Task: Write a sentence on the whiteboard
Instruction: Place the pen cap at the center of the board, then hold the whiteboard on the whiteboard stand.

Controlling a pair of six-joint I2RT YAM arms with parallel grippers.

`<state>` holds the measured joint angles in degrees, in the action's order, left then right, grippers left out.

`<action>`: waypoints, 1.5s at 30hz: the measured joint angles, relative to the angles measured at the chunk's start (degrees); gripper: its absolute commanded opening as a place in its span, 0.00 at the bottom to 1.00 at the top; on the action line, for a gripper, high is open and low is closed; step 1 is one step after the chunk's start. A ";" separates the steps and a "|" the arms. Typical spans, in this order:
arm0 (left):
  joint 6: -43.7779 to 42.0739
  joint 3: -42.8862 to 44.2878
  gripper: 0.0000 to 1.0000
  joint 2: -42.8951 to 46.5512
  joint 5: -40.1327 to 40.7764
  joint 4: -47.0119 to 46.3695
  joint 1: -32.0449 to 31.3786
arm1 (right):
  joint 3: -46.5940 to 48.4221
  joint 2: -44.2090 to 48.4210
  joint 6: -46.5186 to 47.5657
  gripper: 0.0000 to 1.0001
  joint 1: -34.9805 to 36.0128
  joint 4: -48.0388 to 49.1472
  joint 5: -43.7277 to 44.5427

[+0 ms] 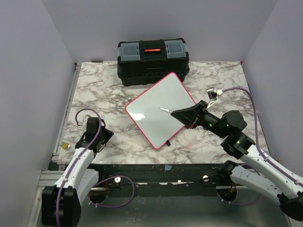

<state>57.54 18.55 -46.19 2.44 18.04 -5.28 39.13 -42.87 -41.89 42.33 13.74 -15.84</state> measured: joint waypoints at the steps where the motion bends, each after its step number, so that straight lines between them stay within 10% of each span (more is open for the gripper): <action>1: 0.09 -0.09 0.10 -0.63 0.00 -0.09 0.42 | 0.00 -0.13 0.00 0.01 0.00 -0.11 0.07; 13: 0.15 -0.74 0.49 -2.58 -0.02 -0.52 3.04 | -0.22 -2.05 0.83 0.01 0.00 -0.55 0.17; 20: -0.37 -0.61 0.97 -1.97 -0.24 -1.09 3.74 | -0.22 -3.34 1.33 0.01 0.00 -0.59 0.17; 45: -19.08 25.33 0.98 13.22 -8.57 9.79 4.44 | -0.22 -3.91 3.13 0.01 0.00 -5.77 3.56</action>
<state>38.46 43.88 -32.97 -6.13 27.83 -0.84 38.92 -46.78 -38.76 42.33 7.97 -12.27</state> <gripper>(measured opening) 0.984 0.120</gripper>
